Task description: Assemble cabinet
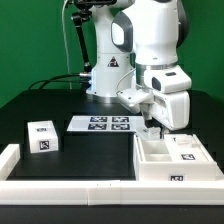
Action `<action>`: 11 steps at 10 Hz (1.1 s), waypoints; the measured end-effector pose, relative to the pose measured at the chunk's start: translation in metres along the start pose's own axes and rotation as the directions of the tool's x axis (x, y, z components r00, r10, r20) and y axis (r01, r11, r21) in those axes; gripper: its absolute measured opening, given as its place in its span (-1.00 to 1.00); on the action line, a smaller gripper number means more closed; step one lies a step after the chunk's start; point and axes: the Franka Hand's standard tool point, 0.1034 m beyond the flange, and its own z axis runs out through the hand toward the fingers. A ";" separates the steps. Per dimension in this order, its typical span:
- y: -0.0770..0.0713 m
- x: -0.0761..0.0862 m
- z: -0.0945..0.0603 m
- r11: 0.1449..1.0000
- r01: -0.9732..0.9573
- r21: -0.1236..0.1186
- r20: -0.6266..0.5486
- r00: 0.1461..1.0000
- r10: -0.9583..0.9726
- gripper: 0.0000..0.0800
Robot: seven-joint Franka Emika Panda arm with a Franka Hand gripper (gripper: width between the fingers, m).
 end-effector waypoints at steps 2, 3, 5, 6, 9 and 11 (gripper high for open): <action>-0.001 0.000 0.002 1.000 -0.002 0.004 -0.003 1.000 0.002 -0.02; -0.001 0.000 0.002 1.000 -0.002 0.004 -0.003 1.000 0.002 -0.36; -0.001 0.000 0.002 1.000 -0.003 0.004 -0.003 1.000 0.003 -0.82; 0.000 -0.001 0.002 1.000 -0.003 0.002 -0.003 1.000 0.003 -0.83; -0.001 -0.001 0.002 1.000 -0.004 0.003 -0.003 1.000 0.004 -0.83; -0.001 -0.003 -0.006 0.997 -0.073 -0.005 0.008 0.997 0.073 -0.83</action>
Offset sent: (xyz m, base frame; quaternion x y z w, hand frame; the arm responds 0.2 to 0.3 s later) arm 0.0004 -0.0006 -0.0003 -0.0017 0.0022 -0.0021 1.0000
